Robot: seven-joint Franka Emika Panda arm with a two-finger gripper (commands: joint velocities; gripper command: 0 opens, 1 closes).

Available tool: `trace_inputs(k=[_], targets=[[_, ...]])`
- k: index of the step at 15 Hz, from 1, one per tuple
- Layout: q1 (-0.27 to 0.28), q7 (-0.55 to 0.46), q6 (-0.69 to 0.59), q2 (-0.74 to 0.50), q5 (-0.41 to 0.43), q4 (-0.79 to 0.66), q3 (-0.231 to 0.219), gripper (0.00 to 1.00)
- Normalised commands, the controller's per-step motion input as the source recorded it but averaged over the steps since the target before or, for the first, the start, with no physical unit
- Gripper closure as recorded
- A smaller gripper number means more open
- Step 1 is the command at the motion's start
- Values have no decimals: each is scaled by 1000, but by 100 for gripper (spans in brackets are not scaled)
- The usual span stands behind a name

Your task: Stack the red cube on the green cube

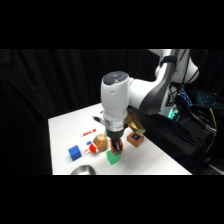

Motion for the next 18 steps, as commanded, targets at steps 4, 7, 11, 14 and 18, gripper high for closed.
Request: trace_inputs(k=[4, 7, 11, 14, 18], targets=[[-27, -216, -117, 221, 125, 312, -38, 73], [-13, -198, -116, 113, 129, 217, -53, 73], [-10, -188, -77, 61, 152, 125, -25, 73], [6, -169, -23, 59, 169, 69, 2, 73], [22, -143, 24, 42, 155, 41, -10, 73]])
